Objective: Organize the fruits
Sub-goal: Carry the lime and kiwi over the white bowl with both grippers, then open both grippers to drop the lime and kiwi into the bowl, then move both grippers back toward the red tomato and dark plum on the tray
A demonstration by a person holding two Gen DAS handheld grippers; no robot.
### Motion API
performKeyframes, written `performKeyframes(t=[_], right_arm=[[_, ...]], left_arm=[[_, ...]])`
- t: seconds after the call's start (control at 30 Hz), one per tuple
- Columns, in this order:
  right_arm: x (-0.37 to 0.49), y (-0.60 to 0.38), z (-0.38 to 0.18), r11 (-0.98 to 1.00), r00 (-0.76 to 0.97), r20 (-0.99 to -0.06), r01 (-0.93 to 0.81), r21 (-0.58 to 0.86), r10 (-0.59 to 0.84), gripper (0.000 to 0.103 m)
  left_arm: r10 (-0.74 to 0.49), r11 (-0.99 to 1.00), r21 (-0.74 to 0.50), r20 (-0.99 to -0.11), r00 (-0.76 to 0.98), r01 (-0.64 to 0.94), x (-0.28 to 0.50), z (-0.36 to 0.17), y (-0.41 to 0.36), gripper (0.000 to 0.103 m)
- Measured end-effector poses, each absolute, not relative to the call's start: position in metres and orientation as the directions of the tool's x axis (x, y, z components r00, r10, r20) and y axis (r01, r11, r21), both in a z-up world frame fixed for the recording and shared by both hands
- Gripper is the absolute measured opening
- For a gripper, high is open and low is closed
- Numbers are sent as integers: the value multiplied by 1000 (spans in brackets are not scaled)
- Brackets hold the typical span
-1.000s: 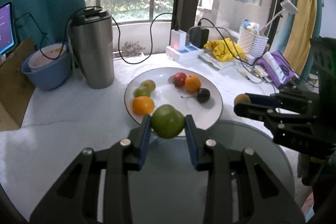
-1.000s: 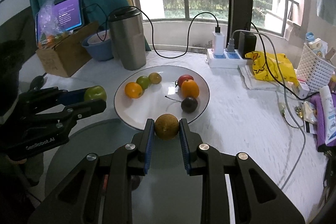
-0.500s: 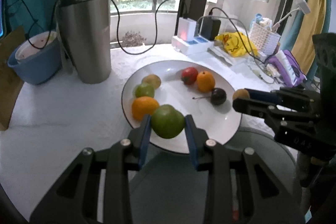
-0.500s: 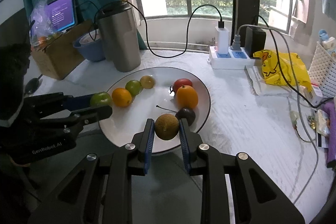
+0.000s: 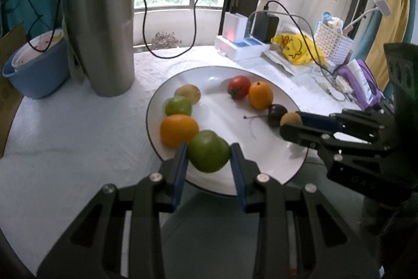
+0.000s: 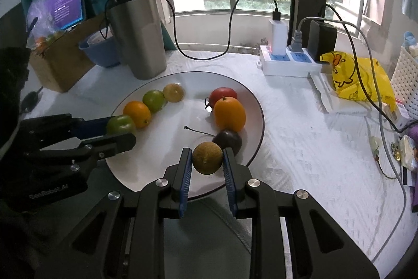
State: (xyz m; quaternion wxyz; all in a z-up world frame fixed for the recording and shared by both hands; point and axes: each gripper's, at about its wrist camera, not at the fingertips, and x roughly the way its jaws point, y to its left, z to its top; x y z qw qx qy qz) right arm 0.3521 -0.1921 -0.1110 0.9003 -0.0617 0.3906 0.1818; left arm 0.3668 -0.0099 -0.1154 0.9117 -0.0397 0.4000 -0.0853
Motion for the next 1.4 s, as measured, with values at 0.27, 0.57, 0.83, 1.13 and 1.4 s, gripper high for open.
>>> performKeyframes(t=[0.27, 0.57, 0.83, 1.13, 1.4], right_arm=[[352, -193, -111, 931, 637, -724, -364, 21, 265, 26], [348, -194, -106, 932, 642, -719, -362, 22, 266, 26], [334, -193, -98, 932, 649, -711, -362, 23, 270, 26], [310, -194, -86, 934, 667, -696, -357, 15, 267, 26], [289, -195, -78, 935, 677, -686, -354, 13, 265, 26]], left_arm=[[-179, 984, -136, -727, 664, 116, 366, -115, -11, 34], [-173, 985, -136, -723, 669, 109, 360, -109, -10, 34], [-172, 985, -137, -704, 689, 106, 343, -97, -10, 34], [-180, 983, -142, -688, 703, 113, 321, -86, -15, 36], [-190, 981, -149, -673, 714, 121, 298, -78, -21, 37]])
